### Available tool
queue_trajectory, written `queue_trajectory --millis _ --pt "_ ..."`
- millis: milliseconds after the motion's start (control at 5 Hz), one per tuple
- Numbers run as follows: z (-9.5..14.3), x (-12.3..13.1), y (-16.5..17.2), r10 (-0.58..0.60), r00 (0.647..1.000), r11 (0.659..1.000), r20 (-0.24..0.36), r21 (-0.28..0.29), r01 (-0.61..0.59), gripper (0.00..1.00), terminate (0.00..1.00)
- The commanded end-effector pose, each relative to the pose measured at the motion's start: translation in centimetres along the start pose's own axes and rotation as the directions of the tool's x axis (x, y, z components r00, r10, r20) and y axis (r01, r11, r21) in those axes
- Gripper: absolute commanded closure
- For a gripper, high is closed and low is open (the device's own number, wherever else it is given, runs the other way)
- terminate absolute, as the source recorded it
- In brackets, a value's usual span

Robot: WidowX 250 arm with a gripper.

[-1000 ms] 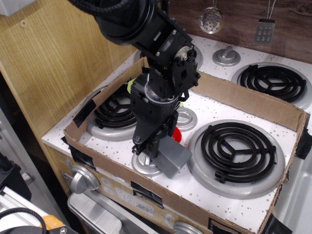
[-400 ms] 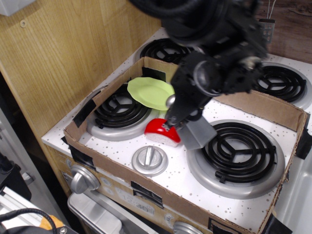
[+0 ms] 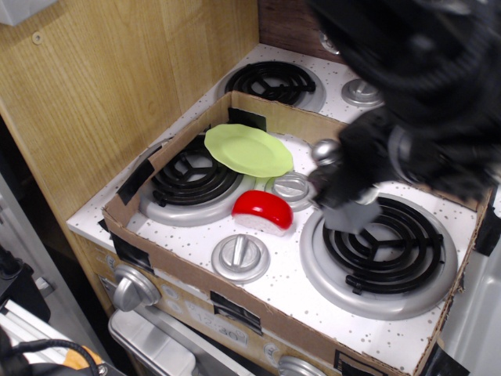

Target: Right pepper shaker

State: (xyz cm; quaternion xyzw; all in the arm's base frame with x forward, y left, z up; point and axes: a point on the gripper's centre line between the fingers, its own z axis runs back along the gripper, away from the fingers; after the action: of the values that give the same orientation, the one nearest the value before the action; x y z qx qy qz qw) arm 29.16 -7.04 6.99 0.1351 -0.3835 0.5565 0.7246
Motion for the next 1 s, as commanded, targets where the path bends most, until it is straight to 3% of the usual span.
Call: queue_trajectory --millis 0,200,400,800 --pt "2.7 -2.6 -2.7 0.028 0.961 0.994 0.275 -0.108 0.002 1.0 0.0" --pt "3.0 -3.1 -3.3 0.022 0.924 0.993 0.381 -0.115 0.024 1.0 0.0" --pt "2.7 -3.2 -3.7 0.009 0.911 0.994 0.412 -0.1 0.035 1.0 0.0" --pt "1.2 -3.1 -3.7 -0.023 0.94 0.995 0.339 -0.08 0.053 1.0 0.0"
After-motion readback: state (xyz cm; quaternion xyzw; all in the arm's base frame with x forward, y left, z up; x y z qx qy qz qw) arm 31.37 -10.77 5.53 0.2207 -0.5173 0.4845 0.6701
